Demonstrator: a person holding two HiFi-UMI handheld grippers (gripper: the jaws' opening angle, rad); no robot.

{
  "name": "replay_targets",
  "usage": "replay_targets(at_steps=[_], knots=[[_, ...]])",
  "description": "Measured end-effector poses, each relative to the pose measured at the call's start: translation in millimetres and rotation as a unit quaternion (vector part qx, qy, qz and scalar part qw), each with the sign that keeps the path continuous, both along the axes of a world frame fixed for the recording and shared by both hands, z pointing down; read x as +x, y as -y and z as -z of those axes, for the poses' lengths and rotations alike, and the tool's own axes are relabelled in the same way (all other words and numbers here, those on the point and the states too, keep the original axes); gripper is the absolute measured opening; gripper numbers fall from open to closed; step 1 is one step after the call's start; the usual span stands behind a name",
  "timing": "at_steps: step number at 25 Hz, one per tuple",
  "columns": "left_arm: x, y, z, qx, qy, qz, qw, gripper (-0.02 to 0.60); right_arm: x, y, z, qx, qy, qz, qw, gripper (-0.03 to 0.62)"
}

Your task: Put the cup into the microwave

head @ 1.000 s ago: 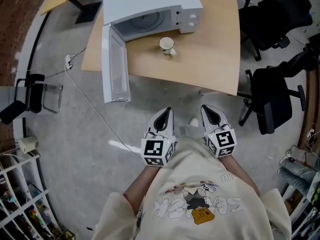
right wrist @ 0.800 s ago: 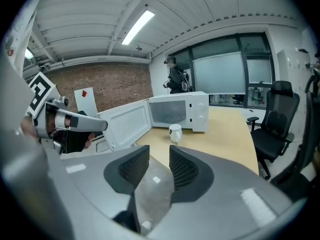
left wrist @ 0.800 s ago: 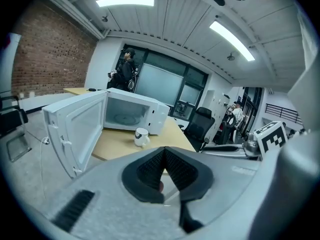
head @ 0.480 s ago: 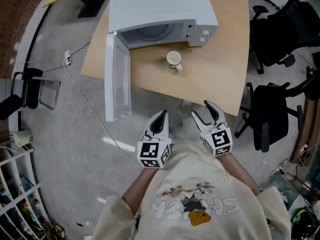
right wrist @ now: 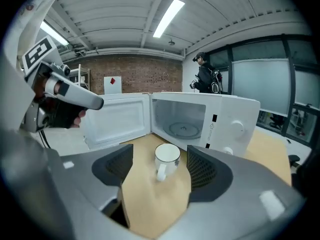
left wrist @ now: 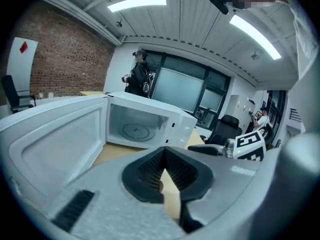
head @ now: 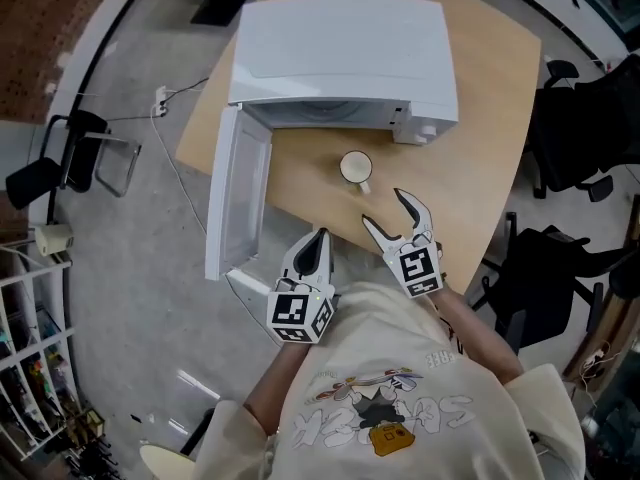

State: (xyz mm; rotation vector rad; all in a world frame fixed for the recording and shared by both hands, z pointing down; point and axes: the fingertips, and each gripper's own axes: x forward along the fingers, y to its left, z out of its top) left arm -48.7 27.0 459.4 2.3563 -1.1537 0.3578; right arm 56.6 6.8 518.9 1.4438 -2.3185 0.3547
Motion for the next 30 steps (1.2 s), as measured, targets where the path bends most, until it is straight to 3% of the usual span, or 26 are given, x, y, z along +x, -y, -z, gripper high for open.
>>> replay_targets(at_steps=[11,18,24,30], knots=[[-4,53,-16,0.034,0.041,-0.009,0.9985,0.005,-9,78,-67,-0.002,-0.014,0.008,1.0,0.408],[-10,58,-26,0.03,0.073,-0.016,0.9968,0.005,-16,92,-97,0.002,0.006,-0.035,0.999,0.413],[-20,57,-27,0.03,0.104,-0.016,0.9941,0.005,-23,106,-115,0.015,0.003,-0.035,0.999,0.396],[-27,63,-24,0.029,0.105,-0.005,0.9941,0.005,-26,105,-120,0.012,-0.005,-0.03,0.999,0.394]])
